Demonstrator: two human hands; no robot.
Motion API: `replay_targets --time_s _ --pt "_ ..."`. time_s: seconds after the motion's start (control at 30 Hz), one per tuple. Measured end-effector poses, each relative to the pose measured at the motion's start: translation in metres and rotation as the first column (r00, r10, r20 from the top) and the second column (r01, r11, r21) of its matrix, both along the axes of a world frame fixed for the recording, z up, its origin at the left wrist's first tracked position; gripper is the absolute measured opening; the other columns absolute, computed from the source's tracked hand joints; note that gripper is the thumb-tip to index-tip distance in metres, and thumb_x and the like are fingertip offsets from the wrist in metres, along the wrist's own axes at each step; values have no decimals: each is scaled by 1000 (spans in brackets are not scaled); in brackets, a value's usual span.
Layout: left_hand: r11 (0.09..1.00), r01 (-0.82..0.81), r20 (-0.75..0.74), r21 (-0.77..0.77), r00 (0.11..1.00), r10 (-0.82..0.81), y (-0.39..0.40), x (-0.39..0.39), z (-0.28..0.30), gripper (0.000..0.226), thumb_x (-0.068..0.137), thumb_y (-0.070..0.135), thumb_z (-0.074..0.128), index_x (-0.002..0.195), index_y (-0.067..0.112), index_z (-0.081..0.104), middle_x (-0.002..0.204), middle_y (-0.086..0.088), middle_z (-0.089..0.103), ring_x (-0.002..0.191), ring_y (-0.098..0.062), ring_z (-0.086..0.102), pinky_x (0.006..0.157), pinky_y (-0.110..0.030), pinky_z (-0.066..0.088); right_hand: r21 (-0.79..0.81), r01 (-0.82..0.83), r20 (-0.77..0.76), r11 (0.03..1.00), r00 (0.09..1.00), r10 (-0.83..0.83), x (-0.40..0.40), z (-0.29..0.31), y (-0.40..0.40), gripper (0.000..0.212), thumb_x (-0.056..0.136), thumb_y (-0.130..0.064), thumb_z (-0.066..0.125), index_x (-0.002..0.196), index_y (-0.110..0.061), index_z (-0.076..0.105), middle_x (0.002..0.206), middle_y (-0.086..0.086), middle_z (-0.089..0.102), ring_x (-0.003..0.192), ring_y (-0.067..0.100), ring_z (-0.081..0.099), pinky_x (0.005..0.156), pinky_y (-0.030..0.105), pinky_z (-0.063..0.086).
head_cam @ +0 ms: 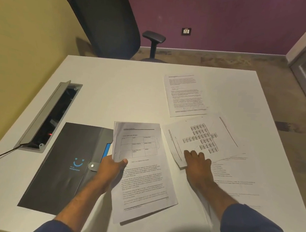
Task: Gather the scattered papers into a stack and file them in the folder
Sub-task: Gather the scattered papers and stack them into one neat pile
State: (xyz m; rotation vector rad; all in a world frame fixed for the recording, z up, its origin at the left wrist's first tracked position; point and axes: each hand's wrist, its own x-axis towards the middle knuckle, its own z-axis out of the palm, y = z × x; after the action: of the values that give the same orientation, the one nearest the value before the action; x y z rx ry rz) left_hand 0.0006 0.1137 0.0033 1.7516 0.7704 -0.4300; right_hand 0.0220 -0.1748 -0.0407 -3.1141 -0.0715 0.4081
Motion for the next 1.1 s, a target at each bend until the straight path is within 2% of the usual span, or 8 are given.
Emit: replay_targets --time_s 0.17,0.3,0.43,0.57,0.67,0.83,0.93,1.1 --pt "1000 15 -38 -5 999 -15 5 -4 -3 36 94 13 66 128 7 58 109 -11 71 101 -32 67 82 -41 57 248 171 87 953 976 -198 2 -2 -3 52 85 2 48 127 -26 57 112 -2 63 102 23 57 84 37 48" --pt "997 29 -60 -65 998 -33 5 -8 -3 35 95 7 63 129 7 56 109 -11 72 96 -29 70 64 -32 61 768 345 78 539 785 -614 -7 18 -1 55 84 9 45 124 -25 65 118 -13 65 109 18 63 84 13 43" --pt "983 33 -60 -182 997 -44 3 -14 -5 43 95 0 59 136 12 52 122 -11 69 111 -33 66 97 -54 53 891 62 111 450 931 -348 -32 40 9 43 80 2 57 115 -16 71 122 -7 64 117 16 59 94 -2 34" --pt "961 42 -59 -274 996 -60 4 -18 -10 41 95 -2 58 133 12 56 120 -11 72 110 -34 68 98 -55 51 678 -359 424 642 904 58 -51 47 16 52 92 -54 43 92 -17 80 122 2 67 124 19 52 103 30 31" --pt "954 84 -53 -288 993 -103 2 -19 -10 33 93 3 62 125 13 61 111 -11 76 104 -33 71 91 -51 56 720 -263 296 642 953 60 -55 39 13 28 87 -18 54 88 -28 80 140 -1 53 138 24 34 105 39 19" --pt "927 182 -19 -328 980 -199 -6 -20 -2 27 91 29 66 117 22 69 109 -8 77 100 -28 73 86 -45 59 955 50 -81 291 992 94 -64 19 -2 30 54 -12 91 81 -8 79 143 5 43 135 -1 35 115 27 31" --pt "922 196 -14 -334 977 -212 -7 -20 -3 33 96 32 59 126 20 64 114 -5 75 105 -26 72 94 -48 56 921 138 -214 364 961 178 -67 14 -7 38 59 -8 80 97 -9 78 150 -2 38 143 11 32 115 35 32" --pt "907 100 -114 -408 981 -159 -13 -20 0 74 84 83 26 131 37 60 126 0 69 120 -27 63 103 -55 45 902 13 -164 431 934 317 -73 2 -10 49 56 25 64 90 -6 78 150 3 38 149 13 19 121 38 23"
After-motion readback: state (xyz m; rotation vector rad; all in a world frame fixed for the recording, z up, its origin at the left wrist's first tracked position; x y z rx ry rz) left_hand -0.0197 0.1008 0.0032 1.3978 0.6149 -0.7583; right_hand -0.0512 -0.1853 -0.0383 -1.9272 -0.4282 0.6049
